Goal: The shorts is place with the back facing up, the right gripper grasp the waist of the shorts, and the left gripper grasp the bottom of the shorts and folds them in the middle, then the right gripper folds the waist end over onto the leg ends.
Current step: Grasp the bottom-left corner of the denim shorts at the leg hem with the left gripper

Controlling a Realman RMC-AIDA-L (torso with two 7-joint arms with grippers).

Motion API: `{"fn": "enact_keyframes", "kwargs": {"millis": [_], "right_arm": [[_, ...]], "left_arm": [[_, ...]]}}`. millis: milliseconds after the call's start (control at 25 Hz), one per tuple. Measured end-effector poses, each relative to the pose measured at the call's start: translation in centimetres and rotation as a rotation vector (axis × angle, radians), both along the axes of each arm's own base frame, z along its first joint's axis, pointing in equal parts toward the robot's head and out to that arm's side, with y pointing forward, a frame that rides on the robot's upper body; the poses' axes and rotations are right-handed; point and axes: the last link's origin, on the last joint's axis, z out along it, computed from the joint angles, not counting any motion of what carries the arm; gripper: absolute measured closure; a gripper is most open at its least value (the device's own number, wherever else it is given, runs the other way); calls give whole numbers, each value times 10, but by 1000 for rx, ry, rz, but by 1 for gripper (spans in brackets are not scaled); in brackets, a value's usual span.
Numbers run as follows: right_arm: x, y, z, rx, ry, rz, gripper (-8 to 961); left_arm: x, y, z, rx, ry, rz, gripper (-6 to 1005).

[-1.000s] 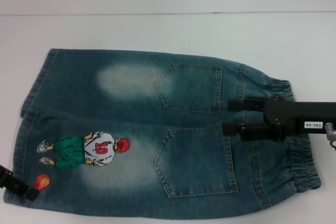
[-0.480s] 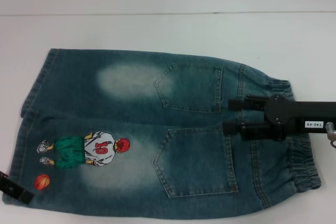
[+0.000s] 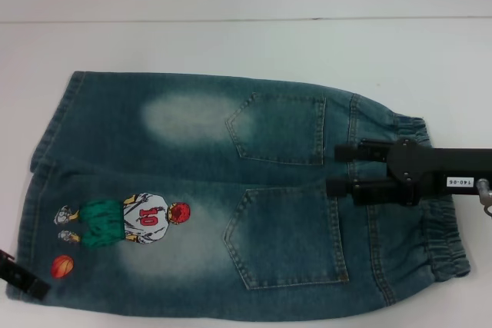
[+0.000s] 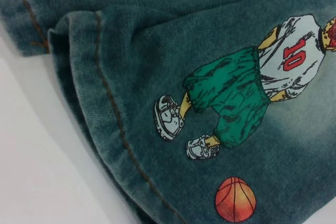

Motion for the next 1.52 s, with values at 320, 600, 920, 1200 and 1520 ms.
{"fn": "enact_keyframes", "kwargs": {"millis": [320, 600, 920, 1200, 1520], "right_arm": [[0, 1, 1, 6, 5, -1, 40], [0, 1, 1, 7, 5, -1, 40], [0, 1, 1, 7, 5, 0, 41], [-1, 1, 1, 8, 5, 1, 41], [0, 1, 1, 8, 5, 0, 41]], "left_arm": [[1, 3, 0, 16, 12, 9, 335], [0, 4, 0, 30, 15, 27, 631], [0, 2, 3, 18, 5, 42, 864], [0, 0, 1, 8, -2, 51, 909], [0, 1, -1, 12, 2, 47, 908]]}}
